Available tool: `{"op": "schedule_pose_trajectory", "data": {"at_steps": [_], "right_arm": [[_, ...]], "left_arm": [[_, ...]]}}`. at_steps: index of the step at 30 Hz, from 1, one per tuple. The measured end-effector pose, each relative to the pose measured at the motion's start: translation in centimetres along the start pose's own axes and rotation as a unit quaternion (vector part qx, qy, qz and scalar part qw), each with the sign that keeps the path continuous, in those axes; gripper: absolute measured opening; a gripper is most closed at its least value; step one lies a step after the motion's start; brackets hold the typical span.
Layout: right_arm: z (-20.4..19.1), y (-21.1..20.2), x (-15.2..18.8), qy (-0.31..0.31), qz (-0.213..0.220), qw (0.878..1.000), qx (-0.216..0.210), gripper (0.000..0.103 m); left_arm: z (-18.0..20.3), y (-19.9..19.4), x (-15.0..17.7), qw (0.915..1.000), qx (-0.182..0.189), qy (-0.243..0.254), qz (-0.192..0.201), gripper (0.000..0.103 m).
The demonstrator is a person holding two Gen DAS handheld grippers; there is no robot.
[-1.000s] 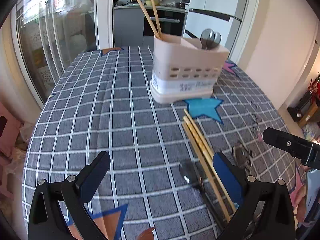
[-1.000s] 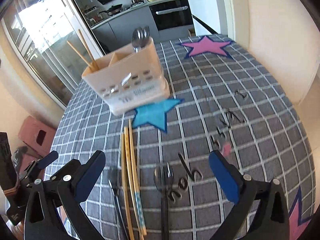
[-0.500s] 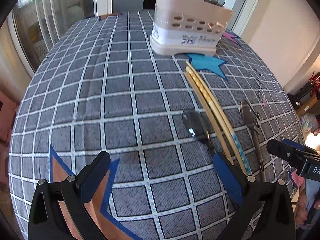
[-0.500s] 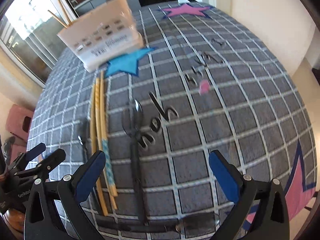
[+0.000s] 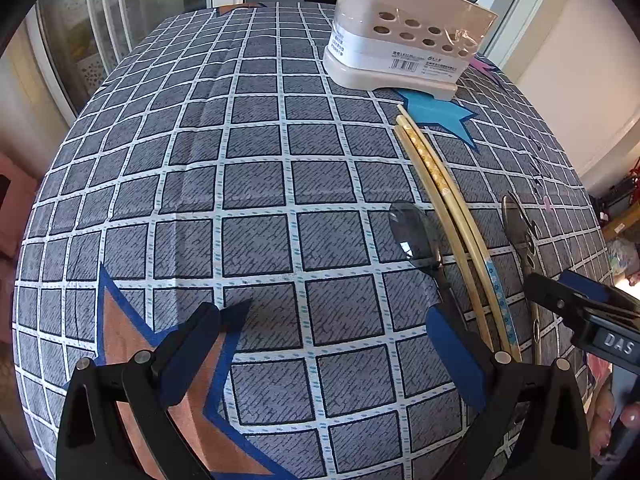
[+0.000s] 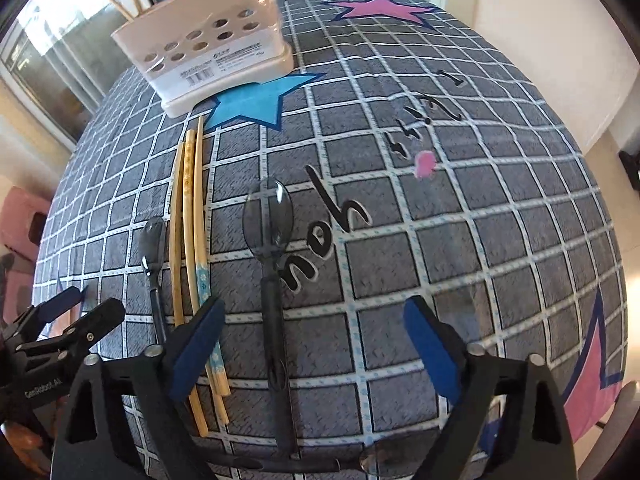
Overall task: Organize utensils
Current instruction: 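Grasp a wooden chopstick with the left gripper while the right gripper grasps a clear spoon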
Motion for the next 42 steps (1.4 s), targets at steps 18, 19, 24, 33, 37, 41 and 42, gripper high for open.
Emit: {"op": "schedule_pose_trajectory", "data": {"at_steps": [18, 19, 24, 33, 37, 41, 42], "right_arm": [[-1.3, 1.4, -2.4, -0.046, -0.011, 0.999, 0.024, 0.012], [-0.8, 1.3, -2.4, -0.038, -0.009, 0.999, 0.018, 0.012], [0.8, 0.4, -2.1, -0.004, 0.004, 1.000, -0.006, 0.012], [1.9, -1.0, -2.3, 0.017, 0.026, 0.999, -0.023, 0.012], [2.1, -1.5, -2.3, 0.022, 0.033, 0.999, -0.029, 0.012], [2.4, -1.9, -2.5, 0.027, 0.037, 0.998, -0.031, 0.012], [2.5, -1.9, -2.5, 0.027, 0.037, 0.998, -0.031, 0.012]], "left_arm": [[2.8, 1.0, -2.7, 0.9992, 0.023, 0.027, -0.015, 0.103], [3.1, 1.2, -2.9, 0.9990, 0.024, 0.032, -0.018, 0.103], [4.5, 2.5, -4.4, 0.9979, 0.032, 0.046, -0.034, 0.103], [6.9, 4.1, -5.3, 0.9938, -0.014, 0.105, -0.035, 0.103], [7.5, 4.5, -5.8, 0.9926, -0.017, 0.114, -0.039, 0.103], [8.0, 4.6, -6.2, 0.9912, -0.017, 0.119, -0.056, 0.097], [8.2, 4.7, -6.3, 0.9904, -0.017, 0.122, -0.063, 0.094]]}}
Point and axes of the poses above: each gripper's, at about its wrist camera, not at the fingertips, and y roughly the way its jaws point, z to its right, x to its underside, the point moved 1 cm from there along y, roughly the way its jaws point, and after that the axes turned 6 degrees about z, right-handed, at the moved point
